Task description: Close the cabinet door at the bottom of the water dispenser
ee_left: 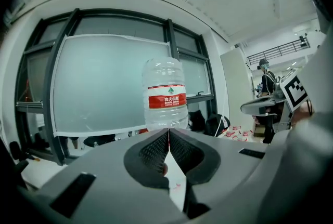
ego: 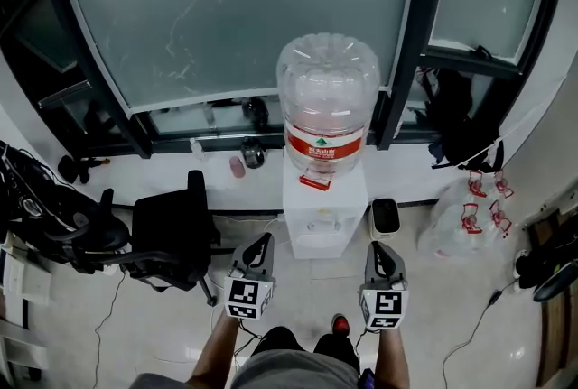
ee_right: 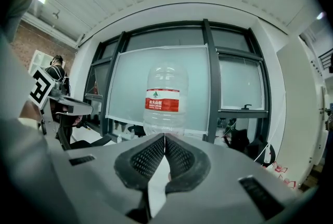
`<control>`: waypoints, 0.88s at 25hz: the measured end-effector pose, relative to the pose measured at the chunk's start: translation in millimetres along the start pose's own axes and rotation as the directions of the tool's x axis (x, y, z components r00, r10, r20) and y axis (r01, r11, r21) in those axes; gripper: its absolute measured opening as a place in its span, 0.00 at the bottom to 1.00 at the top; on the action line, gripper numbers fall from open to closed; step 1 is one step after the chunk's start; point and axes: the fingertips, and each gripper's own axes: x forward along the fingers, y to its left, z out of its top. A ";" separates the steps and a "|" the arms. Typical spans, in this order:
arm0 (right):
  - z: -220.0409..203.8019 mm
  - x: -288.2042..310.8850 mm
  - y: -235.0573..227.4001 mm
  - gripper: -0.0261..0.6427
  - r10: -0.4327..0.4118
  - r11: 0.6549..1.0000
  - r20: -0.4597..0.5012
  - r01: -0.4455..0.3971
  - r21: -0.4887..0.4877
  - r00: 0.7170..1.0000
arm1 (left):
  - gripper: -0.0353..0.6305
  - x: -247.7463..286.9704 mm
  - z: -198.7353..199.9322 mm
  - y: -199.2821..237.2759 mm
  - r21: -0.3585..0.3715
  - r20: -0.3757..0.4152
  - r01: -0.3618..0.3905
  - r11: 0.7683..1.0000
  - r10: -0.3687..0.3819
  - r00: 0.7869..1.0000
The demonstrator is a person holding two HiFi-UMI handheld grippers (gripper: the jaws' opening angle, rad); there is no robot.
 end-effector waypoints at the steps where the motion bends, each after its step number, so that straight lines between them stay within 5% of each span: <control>1: 2.8 -3.0 0.6 0.07 -0.002 1.000 0.012 0.002 0.002 1.000 | 0.09 -2.2 1.6 0.6 -0.001 0.001 -0.003 1.000 0.003 1.000; 22: 7.9 -5.1 5.0 0.07 -0.017 1.000 0.035 0.017 -0.007 0.999 | 0.09 -0.4 2.4 -4.4 -0.021 0.002 0.023 1.000 -0.023 1.000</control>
